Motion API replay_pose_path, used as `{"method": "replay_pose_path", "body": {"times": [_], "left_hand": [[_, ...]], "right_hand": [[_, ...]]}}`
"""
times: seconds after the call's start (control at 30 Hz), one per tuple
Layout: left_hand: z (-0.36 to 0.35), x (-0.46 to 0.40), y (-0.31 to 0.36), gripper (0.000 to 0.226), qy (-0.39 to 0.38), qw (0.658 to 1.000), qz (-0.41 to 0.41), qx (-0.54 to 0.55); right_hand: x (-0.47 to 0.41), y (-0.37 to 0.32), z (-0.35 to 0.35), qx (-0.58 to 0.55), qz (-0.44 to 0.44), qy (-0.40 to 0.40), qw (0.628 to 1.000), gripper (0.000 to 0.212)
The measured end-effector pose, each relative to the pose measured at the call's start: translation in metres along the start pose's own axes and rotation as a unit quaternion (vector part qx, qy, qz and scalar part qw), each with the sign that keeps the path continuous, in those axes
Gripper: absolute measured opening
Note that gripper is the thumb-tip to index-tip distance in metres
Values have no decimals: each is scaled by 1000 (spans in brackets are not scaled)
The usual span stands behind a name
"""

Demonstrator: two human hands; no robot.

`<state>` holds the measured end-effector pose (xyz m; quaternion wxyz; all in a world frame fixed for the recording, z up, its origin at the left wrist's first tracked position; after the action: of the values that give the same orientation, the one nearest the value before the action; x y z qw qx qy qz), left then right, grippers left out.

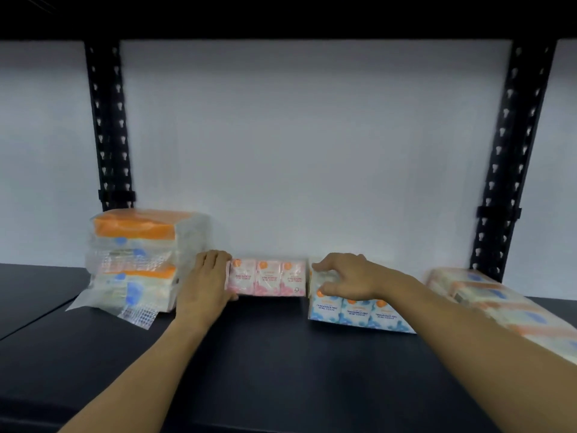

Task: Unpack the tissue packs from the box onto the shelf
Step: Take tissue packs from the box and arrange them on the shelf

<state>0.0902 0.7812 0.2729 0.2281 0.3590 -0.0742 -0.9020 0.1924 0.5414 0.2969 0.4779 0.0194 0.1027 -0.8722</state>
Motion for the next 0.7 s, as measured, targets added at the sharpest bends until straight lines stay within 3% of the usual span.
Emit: {"method": "replay_pose_path", "body": {"times": [0.23,0.43,0.7], "left_hand": [[-20,2,-3,85,-43,996,37,72],[-28,16,19,59,-24,996,61,-66],[-31,15,32,52,6,992,110,-68]], "right_hand": [[23,0,-16,24,-4,118,993,62],[66,10,-34,81,-89,223,967,64],[66,21,-45,109,-78,263,955,58]]}}
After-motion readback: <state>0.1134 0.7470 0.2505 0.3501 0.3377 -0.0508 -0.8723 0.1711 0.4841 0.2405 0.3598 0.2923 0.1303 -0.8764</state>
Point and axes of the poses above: each hand's wrist, its own x-axis away from the middle knuckle, its own z-axis out of the back of the hand, y = z × x, the point moved 8 cm from there along -x, towards the middle knuckle, and after that the axes turned 12 degrees about z, right-handed, at the moved point
